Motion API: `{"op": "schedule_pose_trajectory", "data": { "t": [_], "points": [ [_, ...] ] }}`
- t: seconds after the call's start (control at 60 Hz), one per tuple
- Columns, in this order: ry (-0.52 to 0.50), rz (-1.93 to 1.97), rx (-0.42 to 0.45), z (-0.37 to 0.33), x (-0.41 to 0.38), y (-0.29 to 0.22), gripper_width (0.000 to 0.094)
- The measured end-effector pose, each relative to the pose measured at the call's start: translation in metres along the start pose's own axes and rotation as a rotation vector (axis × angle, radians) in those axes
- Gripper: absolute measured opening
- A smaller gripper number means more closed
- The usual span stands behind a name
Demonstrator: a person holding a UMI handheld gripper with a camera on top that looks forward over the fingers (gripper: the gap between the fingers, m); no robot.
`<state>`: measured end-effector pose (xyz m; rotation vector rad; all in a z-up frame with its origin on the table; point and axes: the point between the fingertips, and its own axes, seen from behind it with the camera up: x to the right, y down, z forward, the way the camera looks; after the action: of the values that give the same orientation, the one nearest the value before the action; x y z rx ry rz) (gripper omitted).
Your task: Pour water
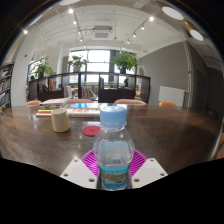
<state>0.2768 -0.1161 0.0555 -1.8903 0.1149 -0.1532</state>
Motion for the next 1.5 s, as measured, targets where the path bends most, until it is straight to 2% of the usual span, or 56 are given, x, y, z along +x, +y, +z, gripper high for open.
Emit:
{"op": "schedule_pose_trajectory", "data": {
  "t": [0.2,0.4,0.617,0.8,0.983,1.067,1.3,1.5],
  "points": [
    [0.064,-0.171,-0.046,0.039,-0.009,-0.047,0.0339],
    [0.156,-0.638,-0.104,0.1,-0.023,-0.117,0.034],
    [0.228,-1.248,-0.069,0.164,-0.072,-0.17,0.0354],
    [0.236,-1.682,-0.046,0.197,-0.107,-0.179,0.0349],
    [0.237,-1.968,0.024,0.214,-0.138,-0.175,0.0352],
    [0.248,-2.056,0.009,0.221,-0.139,-0.168,0.0349],
    [0.257,-2.0,-0.002,0.218,-0.139,-0.175,0.0351],
    [0.182,-1.398,0.027,0.192,-0.143,-0.215,0.0367]
  ]
}}
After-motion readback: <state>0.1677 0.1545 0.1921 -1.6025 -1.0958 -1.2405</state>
